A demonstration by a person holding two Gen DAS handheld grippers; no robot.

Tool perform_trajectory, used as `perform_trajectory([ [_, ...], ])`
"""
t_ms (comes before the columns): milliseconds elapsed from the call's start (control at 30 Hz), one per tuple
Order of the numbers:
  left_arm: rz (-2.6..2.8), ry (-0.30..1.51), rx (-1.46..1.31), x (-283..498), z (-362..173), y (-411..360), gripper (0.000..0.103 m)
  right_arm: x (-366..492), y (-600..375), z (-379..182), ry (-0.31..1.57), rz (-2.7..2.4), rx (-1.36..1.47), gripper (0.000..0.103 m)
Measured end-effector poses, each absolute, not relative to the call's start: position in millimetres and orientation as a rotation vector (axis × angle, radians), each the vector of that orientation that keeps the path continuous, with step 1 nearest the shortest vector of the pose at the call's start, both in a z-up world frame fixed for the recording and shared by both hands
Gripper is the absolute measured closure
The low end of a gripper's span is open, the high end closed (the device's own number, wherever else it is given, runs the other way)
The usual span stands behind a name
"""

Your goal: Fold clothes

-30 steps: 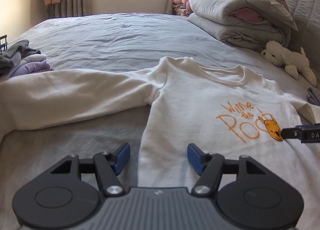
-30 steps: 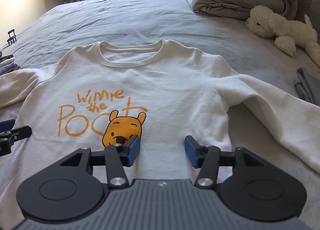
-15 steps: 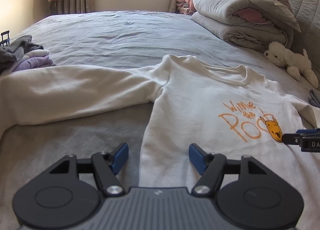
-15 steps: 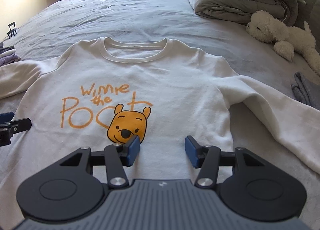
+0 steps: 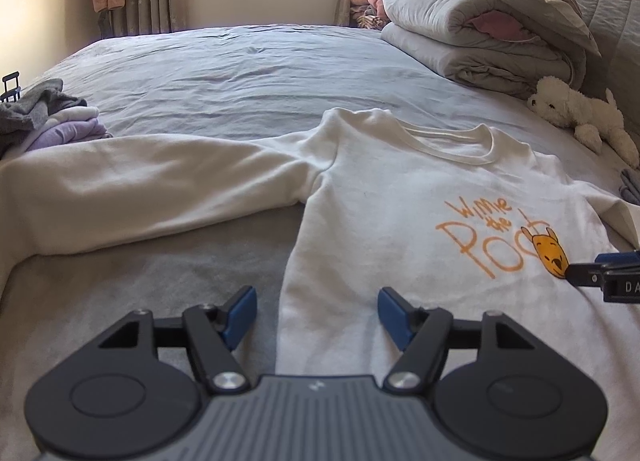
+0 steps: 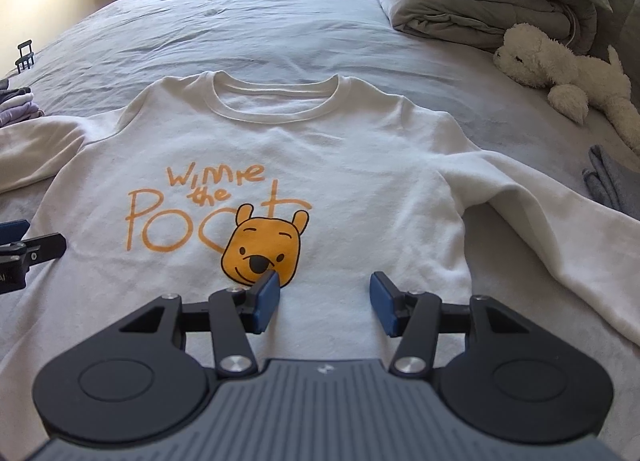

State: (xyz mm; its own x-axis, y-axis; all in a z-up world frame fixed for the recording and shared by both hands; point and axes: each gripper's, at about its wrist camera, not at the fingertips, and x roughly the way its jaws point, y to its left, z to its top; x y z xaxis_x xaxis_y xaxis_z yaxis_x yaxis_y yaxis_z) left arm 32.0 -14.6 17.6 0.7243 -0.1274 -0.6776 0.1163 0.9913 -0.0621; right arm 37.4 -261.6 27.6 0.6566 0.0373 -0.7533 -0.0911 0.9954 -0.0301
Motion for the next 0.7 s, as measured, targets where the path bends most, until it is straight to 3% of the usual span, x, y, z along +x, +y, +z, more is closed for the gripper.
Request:
perform_trajectory([
  [700, -0.149, 0.773, -0.010, 23, 18, -15, 0.032, 26, -254, 26, 0.863, 0.098, -0.065, 0.048],
])
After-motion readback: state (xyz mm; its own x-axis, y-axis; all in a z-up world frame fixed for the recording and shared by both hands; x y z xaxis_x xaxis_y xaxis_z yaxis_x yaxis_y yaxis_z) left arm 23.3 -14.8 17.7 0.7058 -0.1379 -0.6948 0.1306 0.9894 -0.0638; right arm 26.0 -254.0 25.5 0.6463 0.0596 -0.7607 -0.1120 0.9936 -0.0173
